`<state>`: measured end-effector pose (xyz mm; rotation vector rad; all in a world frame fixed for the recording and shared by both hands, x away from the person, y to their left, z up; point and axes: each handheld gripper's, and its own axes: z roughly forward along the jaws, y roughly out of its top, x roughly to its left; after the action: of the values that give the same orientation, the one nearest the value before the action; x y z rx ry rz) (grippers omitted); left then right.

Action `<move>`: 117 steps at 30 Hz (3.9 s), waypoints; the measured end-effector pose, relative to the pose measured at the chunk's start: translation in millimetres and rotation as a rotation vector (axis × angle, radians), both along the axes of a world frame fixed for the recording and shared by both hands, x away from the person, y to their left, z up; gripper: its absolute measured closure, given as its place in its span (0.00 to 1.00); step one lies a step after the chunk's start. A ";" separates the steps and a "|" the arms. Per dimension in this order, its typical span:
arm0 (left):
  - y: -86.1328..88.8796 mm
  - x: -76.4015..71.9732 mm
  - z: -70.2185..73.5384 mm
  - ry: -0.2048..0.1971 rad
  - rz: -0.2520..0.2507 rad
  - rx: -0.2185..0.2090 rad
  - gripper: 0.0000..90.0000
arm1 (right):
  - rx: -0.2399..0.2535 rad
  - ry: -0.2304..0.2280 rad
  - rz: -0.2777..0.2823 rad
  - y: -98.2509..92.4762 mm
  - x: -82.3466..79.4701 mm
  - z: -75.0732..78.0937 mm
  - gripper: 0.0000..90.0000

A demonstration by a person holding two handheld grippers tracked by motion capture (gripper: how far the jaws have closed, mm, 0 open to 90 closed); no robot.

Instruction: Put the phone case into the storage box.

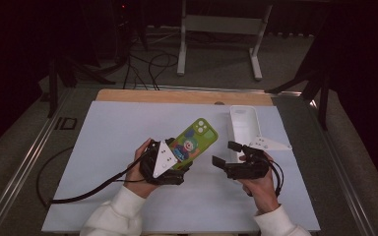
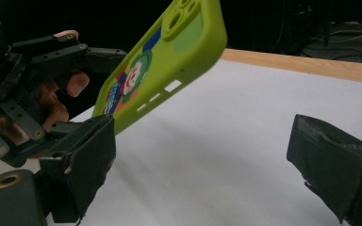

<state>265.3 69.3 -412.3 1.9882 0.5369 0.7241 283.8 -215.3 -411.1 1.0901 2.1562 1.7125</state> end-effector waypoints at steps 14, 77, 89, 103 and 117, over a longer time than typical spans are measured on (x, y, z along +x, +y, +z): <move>-3.6 -4.4 -3.1 -0.002 -0.035 -0.006 0.18 | 0.018 0.028 0.042 13.3 7.6 3.2 0.10; -8.0 -11.7 -18.1 0.021 -0.099 -0.028 0.11 | 0.066 0.134 0.180 41.2 12.4 8.1 0.99; -5.4 -9.0 -15.4 0.060 -0.113 -0.036 0.08 | 0.043 0.113 0.181 36.7 11.0 9.1 0.99; -2.8 -4.1 -15.3 0.149 -0.149 -0.033 0.09 | 0.015 0.085 0.220 35.9 7.4 12.5 0.99; -0.6 2.2 -15.7 0.246 -0.216 -0.039 0.10 | -0.024 0.056 0.266 34.9 2.8 17.3 0.99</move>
<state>267.4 68.7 -428.0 2.0724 0.4657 0.3368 286.6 -180.4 -393.8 0.8881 2.4444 1.7741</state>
